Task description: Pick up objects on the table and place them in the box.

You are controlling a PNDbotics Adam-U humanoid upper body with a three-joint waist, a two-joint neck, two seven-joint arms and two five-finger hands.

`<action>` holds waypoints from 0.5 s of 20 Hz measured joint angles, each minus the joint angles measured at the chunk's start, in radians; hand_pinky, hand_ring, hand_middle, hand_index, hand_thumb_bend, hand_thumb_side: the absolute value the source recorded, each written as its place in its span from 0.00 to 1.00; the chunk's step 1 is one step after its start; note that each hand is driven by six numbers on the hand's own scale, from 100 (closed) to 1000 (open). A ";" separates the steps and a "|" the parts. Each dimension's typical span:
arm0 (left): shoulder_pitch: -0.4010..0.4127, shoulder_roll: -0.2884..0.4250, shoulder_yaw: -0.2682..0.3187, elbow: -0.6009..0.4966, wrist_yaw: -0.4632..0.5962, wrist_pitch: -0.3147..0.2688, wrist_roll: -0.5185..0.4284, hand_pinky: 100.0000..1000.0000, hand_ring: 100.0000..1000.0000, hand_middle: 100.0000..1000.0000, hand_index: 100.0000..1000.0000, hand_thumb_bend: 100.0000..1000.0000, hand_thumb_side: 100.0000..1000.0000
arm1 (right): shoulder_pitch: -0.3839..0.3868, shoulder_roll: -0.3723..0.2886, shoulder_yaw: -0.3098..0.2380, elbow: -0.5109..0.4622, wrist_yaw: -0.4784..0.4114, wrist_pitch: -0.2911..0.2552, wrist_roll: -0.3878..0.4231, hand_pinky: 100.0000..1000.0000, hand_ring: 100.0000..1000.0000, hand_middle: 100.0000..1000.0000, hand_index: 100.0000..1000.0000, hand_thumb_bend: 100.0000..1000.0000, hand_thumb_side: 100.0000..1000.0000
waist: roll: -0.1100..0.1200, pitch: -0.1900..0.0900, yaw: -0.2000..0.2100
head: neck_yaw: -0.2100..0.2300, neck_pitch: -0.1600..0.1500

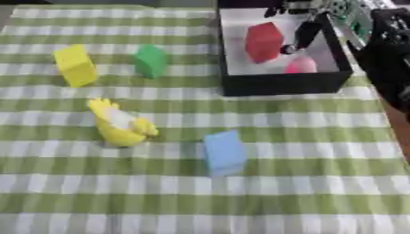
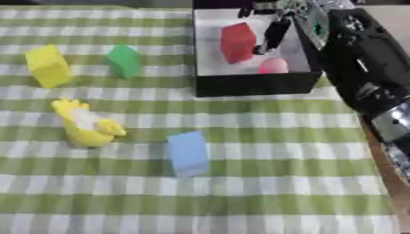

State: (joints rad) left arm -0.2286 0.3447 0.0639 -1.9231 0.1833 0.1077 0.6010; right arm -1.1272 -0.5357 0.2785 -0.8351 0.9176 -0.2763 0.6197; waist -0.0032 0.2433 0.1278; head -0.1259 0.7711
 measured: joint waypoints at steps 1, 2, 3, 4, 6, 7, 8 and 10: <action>0.001 0.000 0.000 0.000 0.000 0.000 0.000 0.68 0.72 0.76 0.83 0.23 0.57 | -0.003 -0.001 -0.001 -0.014 -0.011 0.003 -0.004 0.92 0.88 0.86 0.92 0.33 0.00 | 0.000 0.000 -0.003 | 0.001 0.000; 0.001 0.000 0.000 0.000 0.000 0.000 0.000 0.68 0.72 0.76 0.83 0.23 0.57 | -0.008 -0.005 -0.001 -0.031 -0.023 0.003 -0.011 0.92 0.88 0.86 0.92 0.33 0.00 | 0.000 0.000 -0.005 | 0.003 0.000; 0.002 0.000 0.000 0.000 0.000 0.000 0.000 0.68 0.72 0.76 0.83 0.23 0.57 | -0.012 -0.010 -0.001 -0.052 -0.037 0.002 -0.020 0.91 0.88 0.86 0.92 0.33 0.00 | 0.000 0.000 -0.007 | 0.004 0.001; 0.004 0.000 0.000 0.000 0.000 0.000 0.000 0.68 0.72 0.76 0.83 0.23 0.57 | -0.017 -0.017 0.000 -0.074 -0.051 -0.002 -0.030 0.91 0.88 0.86 0.92 0.32 0.00 | 0.000 0.000 -0.009 | 0.007 0.001; 0.009 0.000 0.000 0.000 0.000 0.000 0.001 0.68 0.72 0.76 0.83 0.23 0.57 | -0.028 -0.040 0.003 -0.125 -0.083 -0.016 -0.054 0.91 0.88 0.86 0.93 0.32 0.00 | 0.000 0.000 -0.016 | 0.011 0.001; 0.009 0.000 0.000 0.000 0.000 0.000 0.001 0.68 0.72 0.76 0.83 0.23 0.57 | -0.030 -0.056 0.007 -0.151 -0.099 -0.024 -0.064 0.91 0.88 0.86 0.93 0.32 0.00 | 0.000 0.000 -0.019 | 0.013 0.001; 0.010 0.001 0.001 0.000 0.000 0.000 0.001 0.68 0.72 0.76 0.83 0.23 0.57 | -0.031 -0.073 0.012 -0.178 -0.116 -0.033 -0.073 0.91 0.87 0.86 0.93 0.32 0.00 | 0.000 0.000 -0.022 | 0.016 0.001; 0.013 0.005 0.001 0.000 0.000 0.000 0.002 0.68 0.72 0.76 0.83 0.23 0.57 | -0.027 -0.107 0.023 -0.234 -0.149 -0.052 -0.091 0.90 0.87 0.85 0.92 0.32 0.00 | 0.000 0.000 -0.027 | 0.022 0.001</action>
State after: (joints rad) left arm -0.2155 0.3501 0.0647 -1.9230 0.1832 0.1078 0.6032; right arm -1.1544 -0.6425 0.3011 -1.0688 0.7681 -0.3278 0.5286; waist -0.0032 0.2432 0.1006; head -0.1044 0.7718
